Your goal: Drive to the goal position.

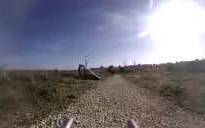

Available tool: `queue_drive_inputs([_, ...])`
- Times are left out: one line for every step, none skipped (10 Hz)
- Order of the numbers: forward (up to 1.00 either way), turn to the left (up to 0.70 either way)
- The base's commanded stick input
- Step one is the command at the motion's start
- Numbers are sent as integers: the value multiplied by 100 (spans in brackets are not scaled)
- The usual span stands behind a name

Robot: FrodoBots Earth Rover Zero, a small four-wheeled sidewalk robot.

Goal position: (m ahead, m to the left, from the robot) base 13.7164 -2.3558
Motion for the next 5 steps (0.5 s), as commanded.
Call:
queue_drive_inputs([50, 0])
queue_drive_inputs([50, 0])
queue_drive_inputs([50, 0])
queue_drive_inputs([50, 0])
queue_drive_inputs([50, 0])
